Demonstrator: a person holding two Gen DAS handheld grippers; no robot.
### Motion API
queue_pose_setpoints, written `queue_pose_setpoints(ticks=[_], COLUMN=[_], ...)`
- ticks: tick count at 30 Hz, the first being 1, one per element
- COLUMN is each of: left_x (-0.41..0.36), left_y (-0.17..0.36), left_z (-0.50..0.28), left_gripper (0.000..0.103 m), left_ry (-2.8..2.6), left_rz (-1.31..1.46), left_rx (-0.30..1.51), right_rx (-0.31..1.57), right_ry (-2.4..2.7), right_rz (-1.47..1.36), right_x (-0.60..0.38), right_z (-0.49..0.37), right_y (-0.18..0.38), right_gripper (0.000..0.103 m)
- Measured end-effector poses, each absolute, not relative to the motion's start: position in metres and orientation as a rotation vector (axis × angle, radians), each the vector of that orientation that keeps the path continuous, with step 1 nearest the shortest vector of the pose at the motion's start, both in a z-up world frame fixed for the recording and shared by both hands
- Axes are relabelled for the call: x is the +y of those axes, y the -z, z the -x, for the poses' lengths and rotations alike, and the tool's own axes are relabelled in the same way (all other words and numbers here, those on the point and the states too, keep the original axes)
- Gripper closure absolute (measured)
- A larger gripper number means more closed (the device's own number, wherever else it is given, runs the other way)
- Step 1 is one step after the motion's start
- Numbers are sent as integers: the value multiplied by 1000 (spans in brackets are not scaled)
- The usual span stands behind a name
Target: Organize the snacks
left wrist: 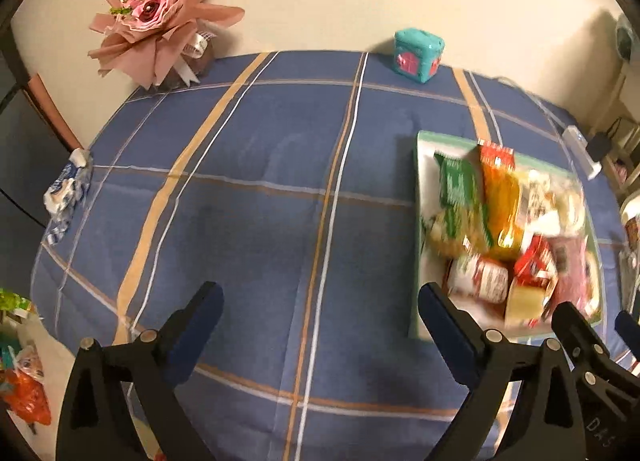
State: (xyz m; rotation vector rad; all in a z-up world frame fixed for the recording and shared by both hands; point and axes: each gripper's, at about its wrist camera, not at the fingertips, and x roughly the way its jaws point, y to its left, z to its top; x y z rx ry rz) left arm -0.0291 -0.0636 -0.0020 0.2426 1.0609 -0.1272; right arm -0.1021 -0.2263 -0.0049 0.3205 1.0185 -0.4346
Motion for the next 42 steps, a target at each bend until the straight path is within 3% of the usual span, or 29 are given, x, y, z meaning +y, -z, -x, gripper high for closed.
queue_pose_setpoints(ticks=[9,42], left_x=[-52,-39], left_y=[14,3], left_z=[54,54], left_gripper=[5,5], left_ry=[122,84], left_rz=[-275,-248], left_rx=[1111,1118], right_rx=[1071,1051], right_ry=[436,443], right_rz=[-335,-322], right_x=[-214,-211], right_z=[126,127], right_y=[25,18], right_gripper=[0,0])
